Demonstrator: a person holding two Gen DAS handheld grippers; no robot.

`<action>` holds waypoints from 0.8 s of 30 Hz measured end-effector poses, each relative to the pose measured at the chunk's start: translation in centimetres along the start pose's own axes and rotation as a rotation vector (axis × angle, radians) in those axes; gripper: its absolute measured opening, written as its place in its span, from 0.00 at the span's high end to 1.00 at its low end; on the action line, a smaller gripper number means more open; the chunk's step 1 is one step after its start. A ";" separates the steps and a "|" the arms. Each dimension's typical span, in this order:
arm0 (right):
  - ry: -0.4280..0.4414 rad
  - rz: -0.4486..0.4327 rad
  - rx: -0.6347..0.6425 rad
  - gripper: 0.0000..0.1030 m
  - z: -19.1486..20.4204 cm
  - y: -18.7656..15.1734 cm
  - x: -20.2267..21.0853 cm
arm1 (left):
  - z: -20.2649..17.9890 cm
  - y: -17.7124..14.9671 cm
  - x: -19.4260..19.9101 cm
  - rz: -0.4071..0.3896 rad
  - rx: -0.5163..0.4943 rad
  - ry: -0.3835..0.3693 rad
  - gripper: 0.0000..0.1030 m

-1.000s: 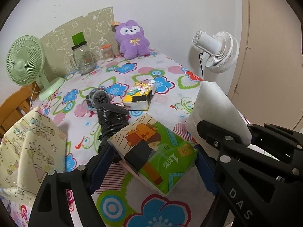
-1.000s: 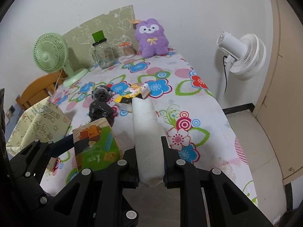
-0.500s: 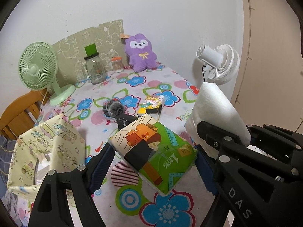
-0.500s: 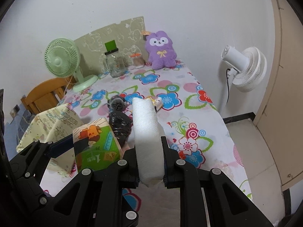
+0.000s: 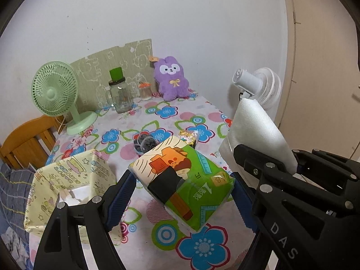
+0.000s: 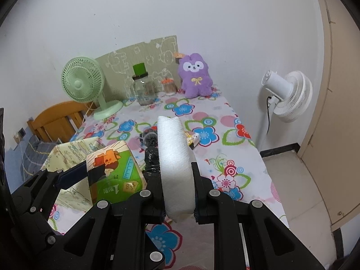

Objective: Organize soft objects
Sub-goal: 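Carry the tissue pack in the left gripper and foam in the right toward the fabric box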

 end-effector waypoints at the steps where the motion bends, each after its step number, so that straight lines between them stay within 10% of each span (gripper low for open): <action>1: 0.001 -0.003 0.002 0.81 0.2 0.1 0.2 | 0.2 0.1 0.2 -0.004 0.001 0.004 0.17; 24: 0.031 -0.022 0.087 0.81 8.0 1.4 0.1 | 7.8 -0.5 2.1 -0.034 0.033 0.066 0.17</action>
Point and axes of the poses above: each gripper's, at about its wrist camera, not at the fingertips, and x roughly against the way its jaws point, z to its left, y to its top, the point moved 10 cm from there along -x, roughly the way its jaws point, and after that the axes turned 9 degrees about -x, right-handed, at the moved point
